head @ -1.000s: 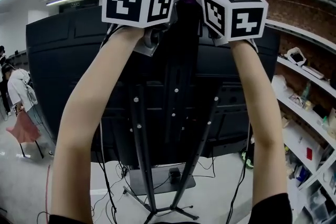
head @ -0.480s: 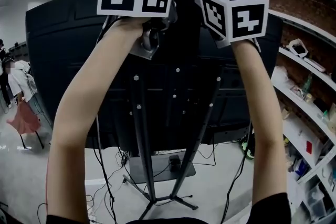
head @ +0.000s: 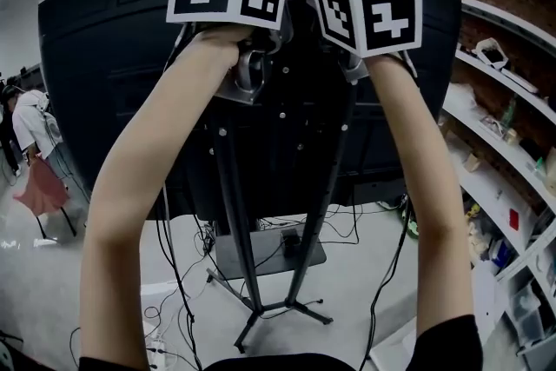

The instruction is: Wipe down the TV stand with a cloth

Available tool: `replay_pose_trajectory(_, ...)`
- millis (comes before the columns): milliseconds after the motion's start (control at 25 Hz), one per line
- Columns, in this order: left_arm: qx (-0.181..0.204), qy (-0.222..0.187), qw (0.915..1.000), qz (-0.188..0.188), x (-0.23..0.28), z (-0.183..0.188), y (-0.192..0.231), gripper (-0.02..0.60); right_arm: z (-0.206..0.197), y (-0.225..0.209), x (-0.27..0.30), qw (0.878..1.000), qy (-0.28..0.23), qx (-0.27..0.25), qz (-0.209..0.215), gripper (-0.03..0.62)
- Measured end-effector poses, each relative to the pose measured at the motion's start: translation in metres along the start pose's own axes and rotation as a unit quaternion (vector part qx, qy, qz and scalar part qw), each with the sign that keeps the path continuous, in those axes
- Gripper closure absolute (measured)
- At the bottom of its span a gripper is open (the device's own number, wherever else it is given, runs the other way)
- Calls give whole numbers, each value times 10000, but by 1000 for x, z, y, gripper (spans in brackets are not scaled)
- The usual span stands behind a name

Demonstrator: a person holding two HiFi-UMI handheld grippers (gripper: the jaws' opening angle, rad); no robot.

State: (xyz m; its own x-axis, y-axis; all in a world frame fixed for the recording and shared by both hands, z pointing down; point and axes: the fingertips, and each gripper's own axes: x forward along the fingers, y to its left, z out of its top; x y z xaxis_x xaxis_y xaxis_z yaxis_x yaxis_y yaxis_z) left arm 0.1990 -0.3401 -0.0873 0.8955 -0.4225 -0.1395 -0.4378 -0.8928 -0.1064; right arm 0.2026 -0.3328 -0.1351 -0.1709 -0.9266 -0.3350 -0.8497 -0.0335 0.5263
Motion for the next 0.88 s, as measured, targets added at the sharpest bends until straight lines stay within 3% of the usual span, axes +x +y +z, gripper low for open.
replay_pose_trajectory(360, -188, 473, 9984, 264, -13, -70, -11, 575, -58, 41, -13, 9958, 807, 289, 322, 530)
replay_pose_trajectory(520, -36, 604, 9980, 172, -23, -99, -22, 575, -76, 58, -21, 9944, 1006, -137, 285, 530)
replay_pose_trajectory(880, 344, 760, 9962, 235, -42, -150, -31, 575, -121, 90, -36, 9906, 1247, 462, 311, 530)
